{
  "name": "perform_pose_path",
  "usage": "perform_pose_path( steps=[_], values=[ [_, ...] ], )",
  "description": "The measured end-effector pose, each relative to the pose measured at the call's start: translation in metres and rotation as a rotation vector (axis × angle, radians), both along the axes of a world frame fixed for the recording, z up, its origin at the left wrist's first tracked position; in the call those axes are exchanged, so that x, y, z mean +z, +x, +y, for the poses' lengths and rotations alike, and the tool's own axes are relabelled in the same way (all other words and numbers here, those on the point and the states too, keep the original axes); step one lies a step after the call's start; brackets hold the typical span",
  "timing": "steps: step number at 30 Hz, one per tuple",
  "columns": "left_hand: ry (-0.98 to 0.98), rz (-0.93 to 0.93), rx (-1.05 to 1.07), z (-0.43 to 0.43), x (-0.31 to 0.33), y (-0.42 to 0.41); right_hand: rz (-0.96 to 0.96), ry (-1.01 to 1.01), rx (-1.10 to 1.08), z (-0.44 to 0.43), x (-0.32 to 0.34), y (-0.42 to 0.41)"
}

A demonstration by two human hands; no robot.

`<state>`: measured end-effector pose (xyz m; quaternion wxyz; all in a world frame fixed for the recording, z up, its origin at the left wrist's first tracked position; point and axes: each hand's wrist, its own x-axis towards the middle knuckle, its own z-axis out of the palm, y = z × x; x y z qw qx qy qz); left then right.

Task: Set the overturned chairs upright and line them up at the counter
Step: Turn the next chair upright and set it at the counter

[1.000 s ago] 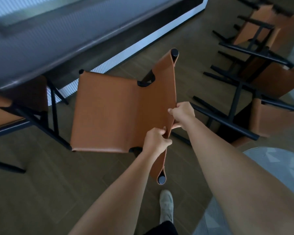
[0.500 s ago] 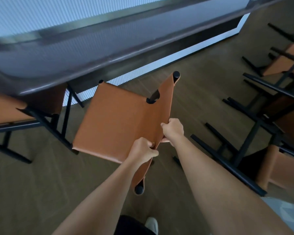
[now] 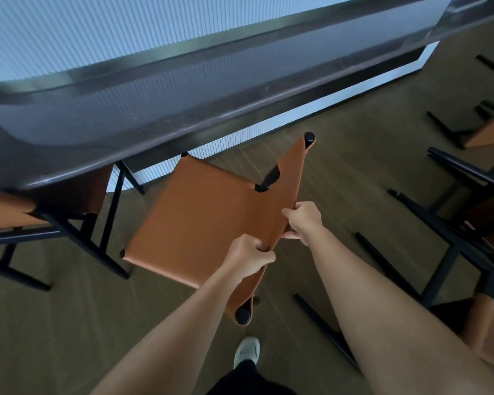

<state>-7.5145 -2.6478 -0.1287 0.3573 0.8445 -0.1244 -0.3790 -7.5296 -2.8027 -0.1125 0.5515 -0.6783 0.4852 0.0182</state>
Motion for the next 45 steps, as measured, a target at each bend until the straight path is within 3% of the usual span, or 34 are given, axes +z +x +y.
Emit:
perform_pose_path(
  steps=[11, 23, 27, 31, 45],
  values=[
    [0.055, 0.008, 0.056, -0.066, 0.012, 0.042, -0.033, 0.071, 0.083, -0.073, -0.014, 0.058],
    [0.238, -0.173, -0.049, -0.117, 0.024, 0.07, -0.009, 0.121, 0.158, -0.119, -0.024, 0.097],
    [0.406, -0.399, -0.07, -0.12, 0.015, 0.046, -0.012, 0.235, 0.13, -0.116, -0.025, 0.095],
    [0.416, -0.483, -0.09, -0.11, 0.001, 0.027, 0.01, 0.4, 0.113, -0.11, -0.023, 0.092],
    [0.372, -0.46, -0.226, -0.012, 0.013, 0.038, -0.111, 0.703, -0.096, -0.035, -0.017, 0.069]
  ],
)
